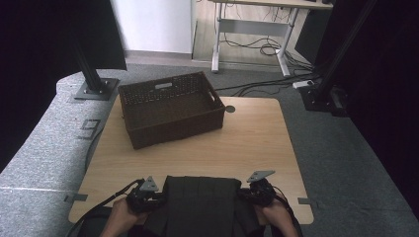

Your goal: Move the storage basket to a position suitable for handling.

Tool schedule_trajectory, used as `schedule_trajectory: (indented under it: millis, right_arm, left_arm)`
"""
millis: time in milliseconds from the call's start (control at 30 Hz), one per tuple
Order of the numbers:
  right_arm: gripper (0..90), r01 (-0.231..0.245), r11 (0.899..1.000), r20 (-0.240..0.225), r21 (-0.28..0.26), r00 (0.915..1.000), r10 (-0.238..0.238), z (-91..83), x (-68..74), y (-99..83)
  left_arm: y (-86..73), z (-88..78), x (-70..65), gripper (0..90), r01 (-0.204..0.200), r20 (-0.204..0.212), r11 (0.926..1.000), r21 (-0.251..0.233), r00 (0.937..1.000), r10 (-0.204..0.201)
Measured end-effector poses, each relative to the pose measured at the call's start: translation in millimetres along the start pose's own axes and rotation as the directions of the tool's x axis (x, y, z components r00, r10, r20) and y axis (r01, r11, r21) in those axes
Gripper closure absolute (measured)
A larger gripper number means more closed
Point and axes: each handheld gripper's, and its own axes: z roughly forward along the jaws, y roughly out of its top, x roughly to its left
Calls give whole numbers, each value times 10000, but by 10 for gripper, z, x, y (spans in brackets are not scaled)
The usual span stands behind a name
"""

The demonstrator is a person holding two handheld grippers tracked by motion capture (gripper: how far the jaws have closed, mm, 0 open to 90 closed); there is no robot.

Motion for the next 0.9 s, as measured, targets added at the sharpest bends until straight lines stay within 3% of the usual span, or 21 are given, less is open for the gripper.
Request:
schedule_trajectory:
  millis: [133,400,567,633,700,767,900]
  right_arm:
    - [728,-4,10000,-21,36,10000,4,2,-5,8]
    - [537,-252,9996,255,-159,9993,256,-38,-95,3]
    - [371,-464,9971,894,-611,9947,518,-90,-180,-7]
    - [312,-513,9957,1173,-774,9913,602,-99,-226,-19]
    - [197,-775,9928,1692,-916,9813,922,-100,-310,-56]
    - [183,-865,9914,1783,-986,9785,1031,-97,-335,-71]
    - [132,-1096,9888,2582,-1012,9569,1325,-62,-430,-127]
  left_arm:
    - [4,-3,35,662,-109,74,9999,28,9999,109]
    - [63,11,197,386,463,-113,9989,92,9989,-462]
    - [116,-43,320,269,745,-584,9967,-317,9954,-763]
    - [140,-68,365,224,814,-691,9954,-497,9940,-847]
    - [161,-86,410,190,916,-801,9937,-639,9921,-966]
    - [182,-96,451,177,936,-882,9932,-690,9911,-995]
    - [233,-104,527,135,915,-1218,9936,-659,9876,-990]
